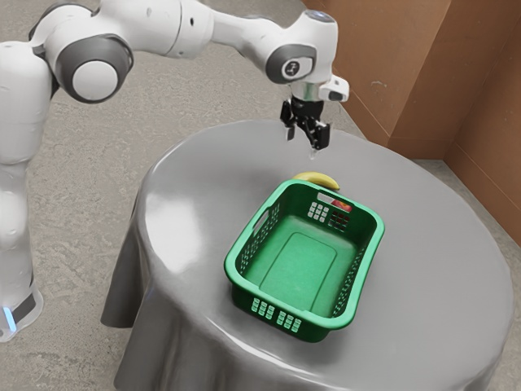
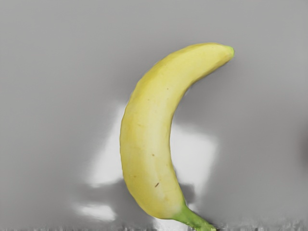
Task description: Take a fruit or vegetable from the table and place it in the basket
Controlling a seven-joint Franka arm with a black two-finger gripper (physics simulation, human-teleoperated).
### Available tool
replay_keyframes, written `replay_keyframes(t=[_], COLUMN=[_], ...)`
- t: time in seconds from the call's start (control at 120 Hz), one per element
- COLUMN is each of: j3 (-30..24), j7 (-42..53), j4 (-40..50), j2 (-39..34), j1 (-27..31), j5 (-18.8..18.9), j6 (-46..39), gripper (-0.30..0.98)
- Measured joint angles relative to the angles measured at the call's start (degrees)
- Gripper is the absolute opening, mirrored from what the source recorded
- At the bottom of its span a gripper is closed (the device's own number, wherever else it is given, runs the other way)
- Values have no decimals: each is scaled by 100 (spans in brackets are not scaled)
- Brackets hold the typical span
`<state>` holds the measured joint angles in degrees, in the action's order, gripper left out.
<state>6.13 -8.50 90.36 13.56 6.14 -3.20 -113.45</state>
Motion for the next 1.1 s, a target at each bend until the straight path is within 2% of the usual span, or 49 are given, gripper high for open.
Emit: replay_keyframes(t=[0.525,0.758,1.1], j3=[38,36,-63], j7=[1080,1380,1660], j4=[140,74,-5], j2=[149,301,621], j1=[330,320,243], j5=[-87,-99,-110], j6=[-78,-109,-590], gripper=[69,69,69])
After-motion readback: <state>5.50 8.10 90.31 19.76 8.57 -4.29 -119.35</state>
